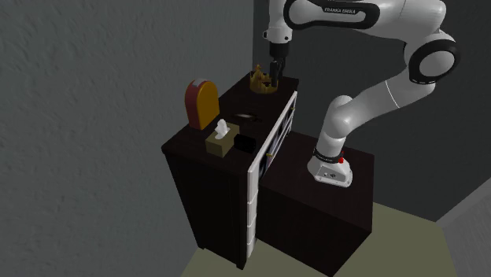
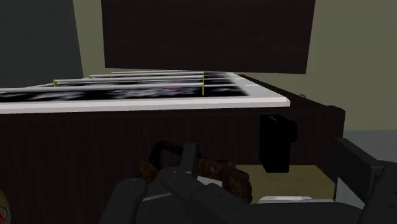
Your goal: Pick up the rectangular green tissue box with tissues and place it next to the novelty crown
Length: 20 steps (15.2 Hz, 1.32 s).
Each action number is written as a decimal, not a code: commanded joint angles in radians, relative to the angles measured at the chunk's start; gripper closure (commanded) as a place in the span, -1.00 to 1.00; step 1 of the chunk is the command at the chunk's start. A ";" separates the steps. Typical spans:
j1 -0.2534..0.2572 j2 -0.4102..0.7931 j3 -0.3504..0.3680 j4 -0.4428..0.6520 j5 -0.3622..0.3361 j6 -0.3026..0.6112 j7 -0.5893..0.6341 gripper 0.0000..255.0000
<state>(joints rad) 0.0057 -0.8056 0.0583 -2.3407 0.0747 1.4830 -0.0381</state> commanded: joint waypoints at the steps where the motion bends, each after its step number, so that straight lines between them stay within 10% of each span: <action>1: 0.000 0.000 0.000 0.000 0.000 0.000 0.000 -1.00; 10: -0.054 0.344 0.222 0.126 -0.008 0.138 0.348 -1.00; 20: -0.087 0.832 0.365 0.420 -0.180 0.166 0.767 -1.00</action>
<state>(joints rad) -0.0806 -0.0338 0.4162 -1.9618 -0.0788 1.6519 0.6840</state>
